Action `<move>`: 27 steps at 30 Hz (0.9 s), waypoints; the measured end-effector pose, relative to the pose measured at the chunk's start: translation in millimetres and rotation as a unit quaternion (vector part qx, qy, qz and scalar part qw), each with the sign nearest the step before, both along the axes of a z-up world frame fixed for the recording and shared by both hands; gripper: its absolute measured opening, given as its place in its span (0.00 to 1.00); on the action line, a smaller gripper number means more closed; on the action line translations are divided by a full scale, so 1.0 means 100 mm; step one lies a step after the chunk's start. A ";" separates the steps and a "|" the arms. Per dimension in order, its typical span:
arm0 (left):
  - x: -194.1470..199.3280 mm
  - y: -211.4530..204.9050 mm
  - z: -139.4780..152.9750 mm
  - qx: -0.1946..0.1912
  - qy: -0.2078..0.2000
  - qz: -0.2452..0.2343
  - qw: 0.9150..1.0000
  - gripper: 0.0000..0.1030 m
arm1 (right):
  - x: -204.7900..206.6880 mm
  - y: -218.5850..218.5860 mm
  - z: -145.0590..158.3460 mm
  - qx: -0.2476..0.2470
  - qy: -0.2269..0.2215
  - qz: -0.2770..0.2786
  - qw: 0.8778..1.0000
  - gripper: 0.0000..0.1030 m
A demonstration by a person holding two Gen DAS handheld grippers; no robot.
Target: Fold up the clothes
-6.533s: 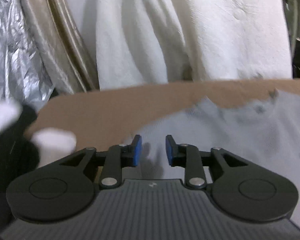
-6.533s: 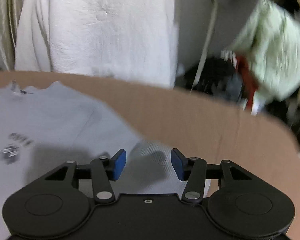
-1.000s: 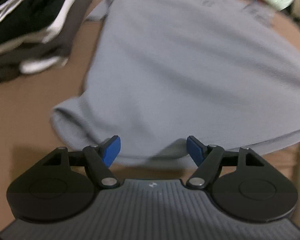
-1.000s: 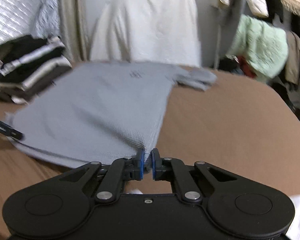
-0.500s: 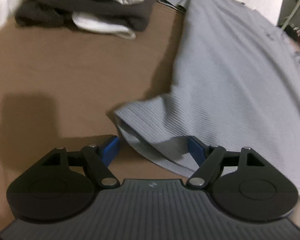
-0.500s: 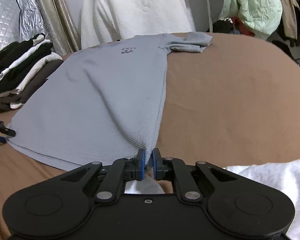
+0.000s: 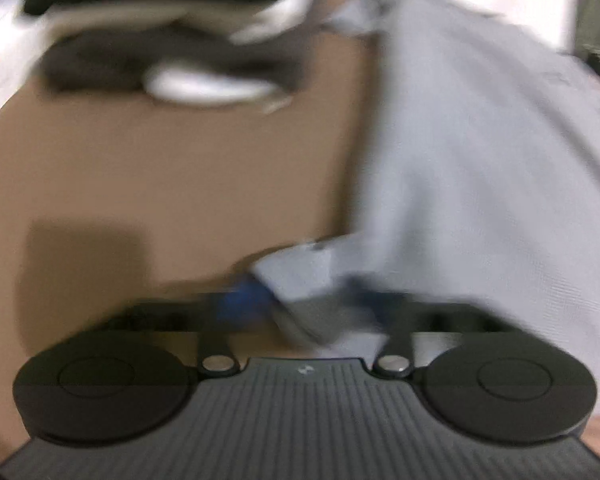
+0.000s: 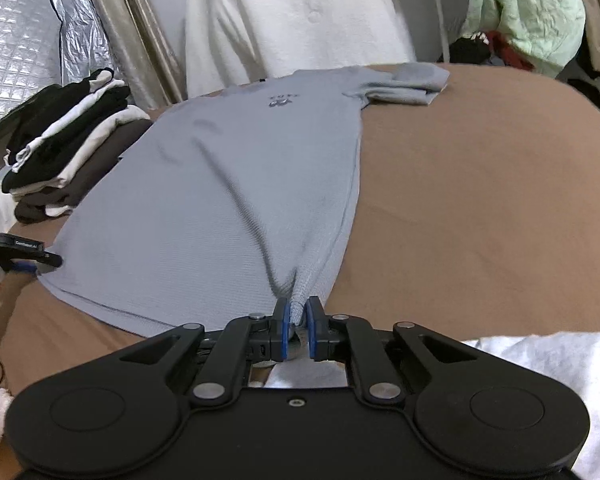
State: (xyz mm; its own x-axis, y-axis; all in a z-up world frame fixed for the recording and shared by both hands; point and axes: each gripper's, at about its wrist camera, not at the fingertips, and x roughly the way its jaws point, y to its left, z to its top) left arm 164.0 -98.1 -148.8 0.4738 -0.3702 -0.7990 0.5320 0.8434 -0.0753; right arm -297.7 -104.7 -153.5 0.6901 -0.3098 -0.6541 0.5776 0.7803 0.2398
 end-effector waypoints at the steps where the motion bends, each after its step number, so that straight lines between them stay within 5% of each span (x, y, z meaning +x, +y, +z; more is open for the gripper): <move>1: -0.13 0.00 0.15 -0.015 -0.035 -0.009 0.999 0.07 | 0.00 0.00 0.00 -0.004 -0.001 -0.003 1.000 0.11; 3: -0.48 0.07 0.54 -0.035 -0.134 -0.014 0.990 0.07 | -0.01 0.00 0.02 -0.013 -0.001 -0.013 1.000 0.08; 5: -0.71 0.26 0.86 -0.075 -0.170 -0.001 0.983 0.06 | -0.06 0.00 0.08 -0.023 -0.001 -0.021 1.000 0.08; 7: -0.74 0.36 0.87 -0.079 -0.127 0.012 0.989 0.06 | -0.09 -0.03 0.11 -0.025 0.003 -0.030 0.999 0.07; 10: -0.60 0.36 0.46 -0.038 -0.015 0.030 0.999 0.07 | -0.12 -0.05 0.13 -0.027 0.017 -0.040 0.999 0.07; 13: -0.43 0.40 0.10 -0.025 0.077 0.054 0.995 0.07 | -0.12 -0.01 0.17 -0.039 0.033 -0.041 0.998 0.07; 17: -0.35 0.49 0.19 -0.050 0.064 0.068 0.994 0.07 | -0.15 0.05 0.42 -0.068 0.023 -0.037 0.997 0.07; 22: -0.40 0.52 0.19 -0.035 0.064 0.066 0.995 0.09 | -0.03 0.05 0.32 -0.069 0.097 -0.035 0.992 0.06; 27: -0.30 0.59 0.13 -0.046 0.080 0.065 0.994 0.40 | -0.08 -0.04 0.26 -0.034 0.088 -0.037 0.995 0.07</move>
State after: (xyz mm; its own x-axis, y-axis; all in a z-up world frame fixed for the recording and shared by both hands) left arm 134.5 -39.6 -135.7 0.3923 -0.3883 -0.8339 0.3935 0.8902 -0.2294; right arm -305.9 -108.2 -127.9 0.5403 -0.4036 -0.7383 0.6623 0.7452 0.0773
